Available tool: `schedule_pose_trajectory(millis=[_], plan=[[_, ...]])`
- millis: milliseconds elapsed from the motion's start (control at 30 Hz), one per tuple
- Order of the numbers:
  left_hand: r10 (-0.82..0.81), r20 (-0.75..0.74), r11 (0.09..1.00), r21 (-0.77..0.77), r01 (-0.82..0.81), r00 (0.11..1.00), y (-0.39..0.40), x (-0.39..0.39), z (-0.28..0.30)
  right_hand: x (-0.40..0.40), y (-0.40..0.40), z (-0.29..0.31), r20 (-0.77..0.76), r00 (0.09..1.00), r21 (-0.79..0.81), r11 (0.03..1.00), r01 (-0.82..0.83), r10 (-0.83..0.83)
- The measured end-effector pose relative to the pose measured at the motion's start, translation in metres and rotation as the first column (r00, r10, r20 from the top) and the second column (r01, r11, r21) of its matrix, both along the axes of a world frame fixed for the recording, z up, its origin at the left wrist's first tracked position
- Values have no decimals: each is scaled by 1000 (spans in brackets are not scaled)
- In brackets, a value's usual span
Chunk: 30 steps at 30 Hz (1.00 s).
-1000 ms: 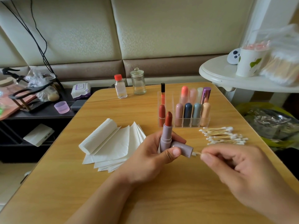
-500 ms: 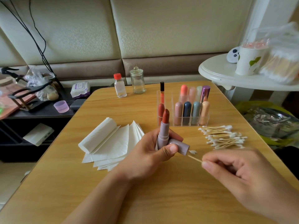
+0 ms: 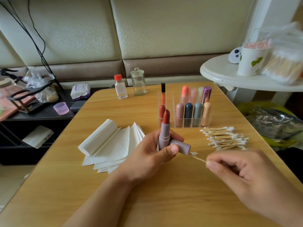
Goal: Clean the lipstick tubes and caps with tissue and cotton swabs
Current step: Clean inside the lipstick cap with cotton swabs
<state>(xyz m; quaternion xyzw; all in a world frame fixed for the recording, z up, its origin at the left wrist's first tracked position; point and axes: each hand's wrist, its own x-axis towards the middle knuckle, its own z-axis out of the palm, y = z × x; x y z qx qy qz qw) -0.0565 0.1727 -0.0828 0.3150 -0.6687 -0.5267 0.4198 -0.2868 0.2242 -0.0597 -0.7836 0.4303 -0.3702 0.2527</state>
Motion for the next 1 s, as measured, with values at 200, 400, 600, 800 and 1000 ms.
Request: schedule_pose_trajectory(millis=[200,400,600,800,1000], plan=[[10,53,999,-51,-7,999,3,-6,1,8,-1,-4,59,985,-131,977,167,-160],[3,63,998,-58,0,998,4,-5,2,25,-1,-6,-49,983,-251,955,158,-175],[8,34,1000,-27,-7,999,4,-7,1,22,-4,-10,20,993,-200,973,114,-113],[6,22,1000,-22,-6,1000,4,-7,2,22,-4,-9,32,995,-161,982,97,-93],[19,61,999,-29,-17,998,4,-6,1,18,-5,-9,37,998,-56,997,57,-55]])
